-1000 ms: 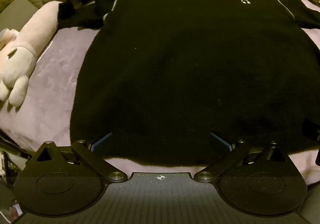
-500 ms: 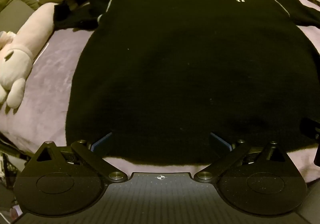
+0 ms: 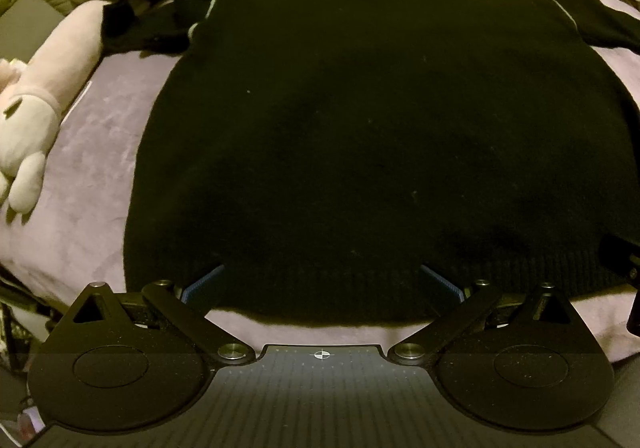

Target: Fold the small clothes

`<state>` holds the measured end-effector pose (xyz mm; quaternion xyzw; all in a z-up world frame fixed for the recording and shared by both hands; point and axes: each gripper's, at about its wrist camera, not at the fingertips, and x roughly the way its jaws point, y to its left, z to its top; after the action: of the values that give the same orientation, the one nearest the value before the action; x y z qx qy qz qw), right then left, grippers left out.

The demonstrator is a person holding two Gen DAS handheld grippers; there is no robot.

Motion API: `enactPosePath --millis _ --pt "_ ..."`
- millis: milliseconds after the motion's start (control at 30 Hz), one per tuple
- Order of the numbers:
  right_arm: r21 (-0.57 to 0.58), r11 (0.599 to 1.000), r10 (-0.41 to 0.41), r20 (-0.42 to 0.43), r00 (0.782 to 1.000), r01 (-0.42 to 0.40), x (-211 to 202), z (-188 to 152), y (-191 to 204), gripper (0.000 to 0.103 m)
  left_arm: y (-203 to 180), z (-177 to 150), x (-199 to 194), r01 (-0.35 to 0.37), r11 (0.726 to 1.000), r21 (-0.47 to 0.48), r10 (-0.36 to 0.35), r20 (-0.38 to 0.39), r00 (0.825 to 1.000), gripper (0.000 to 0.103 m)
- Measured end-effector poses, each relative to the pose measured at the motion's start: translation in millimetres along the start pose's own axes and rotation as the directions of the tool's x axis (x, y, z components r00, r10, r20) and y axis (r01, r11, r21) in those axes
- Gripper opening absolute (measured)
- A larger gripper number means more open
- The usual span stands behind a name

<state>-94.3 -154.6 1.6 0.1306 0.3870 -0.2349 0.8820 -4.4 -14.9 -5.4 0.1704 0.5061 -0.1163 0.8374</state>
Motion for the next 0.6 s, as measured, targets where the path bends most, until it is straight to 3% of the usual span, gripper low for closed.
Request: enactPosePath --millis 600 --pt "0.008 1.0 0.005 -0.011 1.0 -0.005 3.5 0.2 -3.0 0.099 -0.7 2.5 6.5 0.008 1.0 -0.002 -0.008 -0.024 1.0 0.103"
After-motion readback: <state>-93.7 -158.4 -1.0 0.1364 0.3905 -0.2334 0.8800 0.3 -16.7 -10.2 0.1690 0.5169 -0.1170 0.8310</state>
